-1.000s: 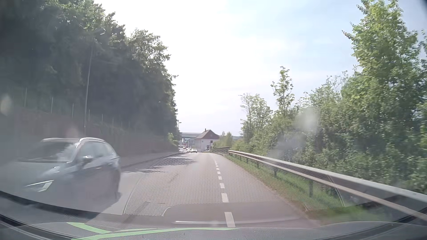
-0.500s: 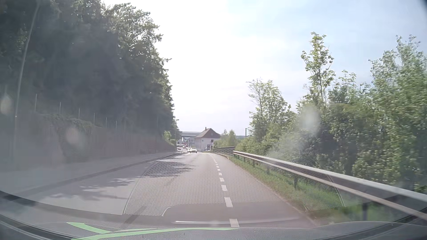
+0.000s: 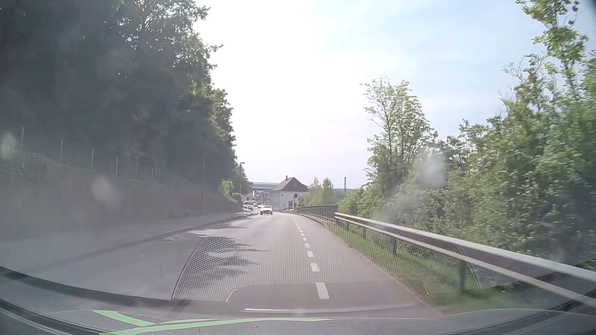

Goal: Follow the waypoints while adhering to traffic rules and regulations

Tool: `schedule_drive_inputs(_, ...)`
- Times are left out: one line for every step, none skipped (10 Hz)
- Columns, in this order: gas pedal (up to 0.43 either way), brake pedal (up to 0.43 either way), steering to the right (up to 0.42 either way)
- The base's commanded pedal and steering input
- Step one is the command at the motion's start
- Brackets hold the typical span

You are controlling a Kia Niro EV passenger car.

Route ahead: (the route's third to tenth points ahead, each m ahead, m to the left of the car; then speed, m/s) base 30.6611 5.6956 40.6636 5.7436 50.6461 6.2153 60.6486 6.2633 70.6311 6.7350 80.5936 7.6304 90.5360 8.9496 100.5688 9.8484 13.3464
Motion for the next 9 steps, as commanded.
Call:
schedule_drive_inputs(0.059, 0.000, 0.000)
schedule_drive_inputs(0.059, 0.000, -0.001)
schedule_drive_inputs(0.059, 0.000, -0.001)
schedule_drive_inputs(0.047, 0.000, -0.003)
schedule_drive_inputs(0.039, 0.000, -0.005)
schedule_drive_inputs(0.039, 0.000, -0.006)
schedule_drive_inputs(0.039, 0.000, -0.006)
schedule_drive_inputs(0.028, 0.000, -0.006)
schedule_drive_inputs(0.028, 0.000, -0.006)
